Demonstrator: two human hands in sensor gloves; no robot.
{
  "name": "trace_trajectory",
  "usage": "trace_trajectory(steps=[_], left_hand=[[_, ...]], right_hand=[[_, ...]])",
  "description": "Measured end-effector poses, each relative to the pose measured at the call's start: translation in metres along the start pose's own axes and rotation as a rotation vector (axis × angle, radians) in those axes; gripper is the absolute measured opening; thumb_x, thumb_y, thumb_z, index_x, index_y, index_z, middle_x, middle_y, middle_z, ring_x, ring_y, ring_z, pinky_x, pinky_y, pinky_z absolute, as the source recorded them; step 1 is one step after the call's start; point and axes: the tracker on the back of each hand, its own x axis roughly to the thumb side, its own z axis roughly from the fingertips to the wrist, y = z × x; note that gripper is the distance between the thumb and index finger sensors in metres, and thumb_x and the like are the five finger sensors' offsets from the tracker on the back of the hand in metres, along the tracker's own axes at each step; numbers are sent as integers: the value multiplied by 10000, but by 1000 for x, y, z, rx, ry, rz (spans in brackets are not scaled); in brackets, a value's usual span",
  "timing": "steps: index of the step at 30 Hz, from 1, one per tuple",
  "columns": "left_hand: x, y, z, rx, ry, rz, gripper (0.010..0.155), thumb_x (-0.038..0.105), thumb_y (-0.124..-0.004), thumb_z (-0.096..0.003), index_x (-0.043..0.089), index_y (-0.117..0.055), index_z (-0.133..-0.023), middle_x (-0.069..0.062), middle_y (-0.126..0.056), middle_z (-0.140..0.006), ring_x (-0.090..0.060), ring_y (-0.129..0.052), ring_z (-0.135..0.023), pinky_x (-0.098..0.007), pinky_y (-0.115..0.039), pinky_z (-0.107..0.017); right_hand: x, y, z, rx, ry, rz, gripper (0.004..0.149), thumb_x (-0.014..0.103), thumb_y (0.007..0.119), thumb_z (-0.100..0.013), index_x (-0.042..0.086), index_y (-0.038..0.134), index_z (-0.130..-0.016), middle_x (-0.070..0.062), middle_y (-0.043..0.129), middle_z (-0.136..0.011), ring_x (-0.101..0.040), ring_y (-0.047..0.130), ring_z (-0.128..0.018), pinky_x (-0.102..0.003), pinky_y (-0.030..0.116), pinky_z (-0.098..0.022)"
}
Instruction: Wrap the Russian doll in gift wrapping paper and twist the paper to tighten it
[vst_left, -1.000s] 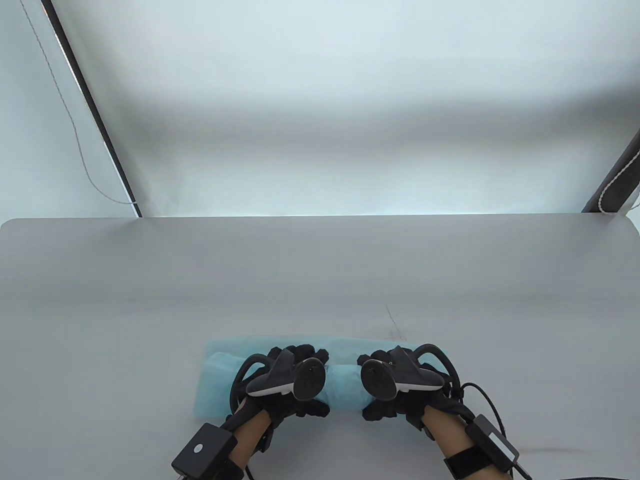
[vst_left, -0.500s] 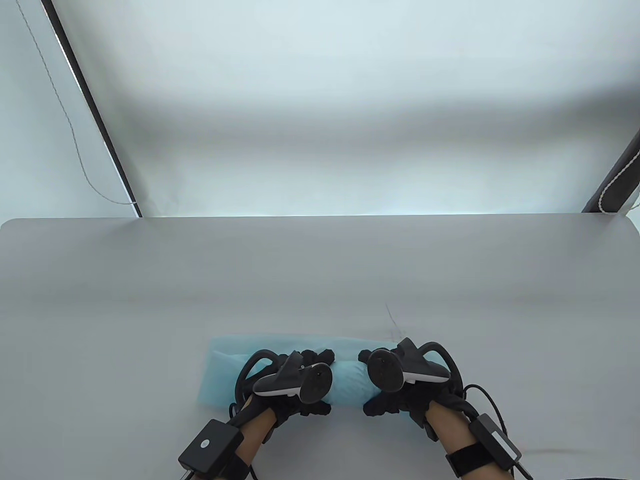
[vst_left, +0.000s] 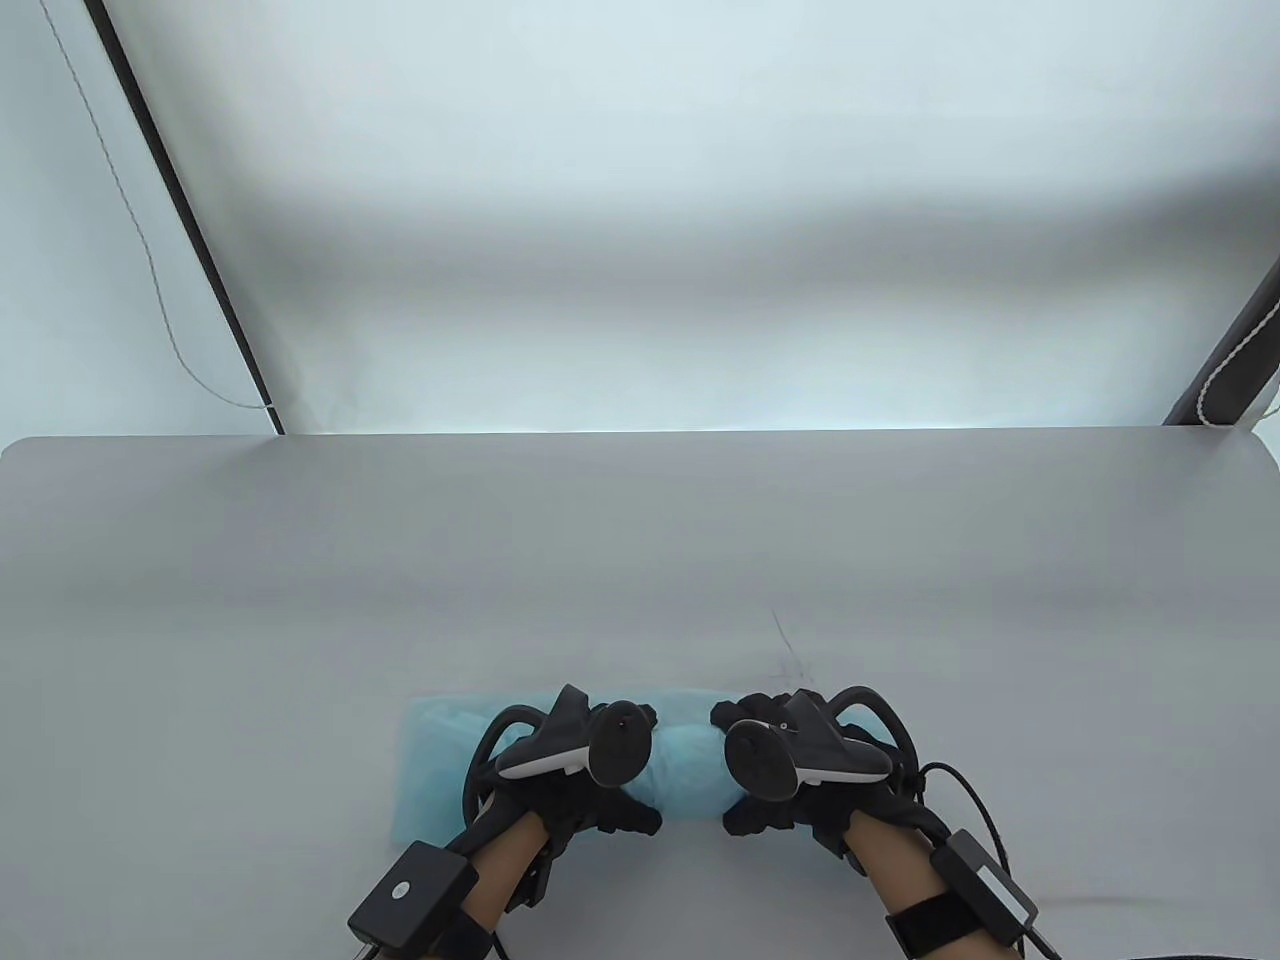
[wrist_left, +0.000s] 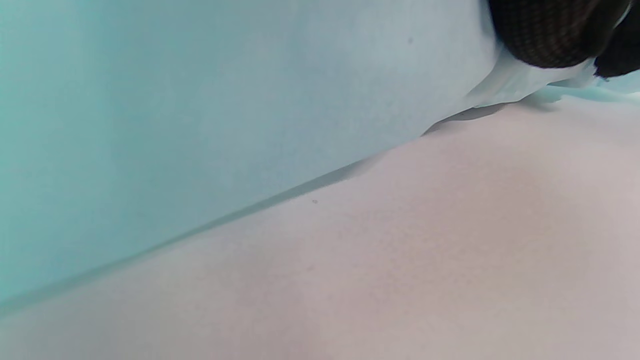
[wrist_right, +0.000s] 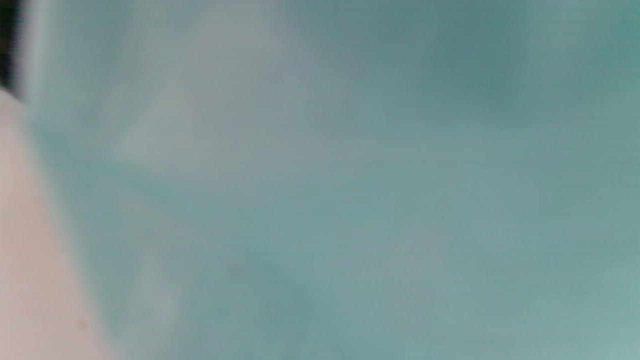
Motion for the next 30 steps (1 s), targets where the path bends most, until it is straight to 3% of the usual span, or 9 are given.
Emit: trace_trajectory(steps=[6,11,16,21,26,30], left_hand=[[19,0,-3,117,3,-263,1105,656,-847,-397,171,-149,-1104,-163,-434,-1203,-418,-627,-1042,-665,-531,-724],[21,0,-4,177,-8,-297,1088,667,-871,-385,179,-231,-1118,-157,-556,-1186,-421,-745,-1003,-637,-627,-692],[15,4,-5,124,-28,-224,1077,698,-876,-373,178,-325,-1138,-160,-674,-1135,-386,-851,-907,-595,-710,-626],[7,6,-7,45,-22,-81,1075,699,-879,-376,159,-354,-1143,-162,-712,-1115,-389,-868,-883,-595,-718,-616],[3,7,-7,10,-28,-15,1063,696,-880,-384,141,-382,-1140,-142,-721,-1121,-387,-863,-885,-595,-714,-621],[3,3,-5,8,-25,-29,1064,687,-867,-393,180,-318,-1150,-123,-651,-1162,-386,-784,-962,-626,-643,-671]], right_hand=[[-15,2,-3,80,49,-233,1042,703,908,-408,99,558,-1182,-234,784,-1095,-371,874,-872,-647,634,-761],[-20,3,-5,100,56,-280,1040,704,906,-410,101,559,-1184,-233,785,-1096,-372,869,-878,-648,635,-759],[-8,1,0,42,39,-104,1062,687,888,-416,134,468,-1220,-215,696,-1171,-406,779,-1003,-671,581,-781],[11,1,1,-49,4,153,1144,658,895,-413,61,350,-1223,-247,605,-1196,-412,723,-1047,-668,581,-789],[14,3,0,-65,-3,198,1126,669,905,-405,91,385,-1218,-217,661,-1170,-392,770,-1014,-648,607,-783],[14,0,-1,-58,5,152,1087,712,924,-380,106,512,-1183,-208,762,-1103,-363,847,-922,-626,654,-761]])
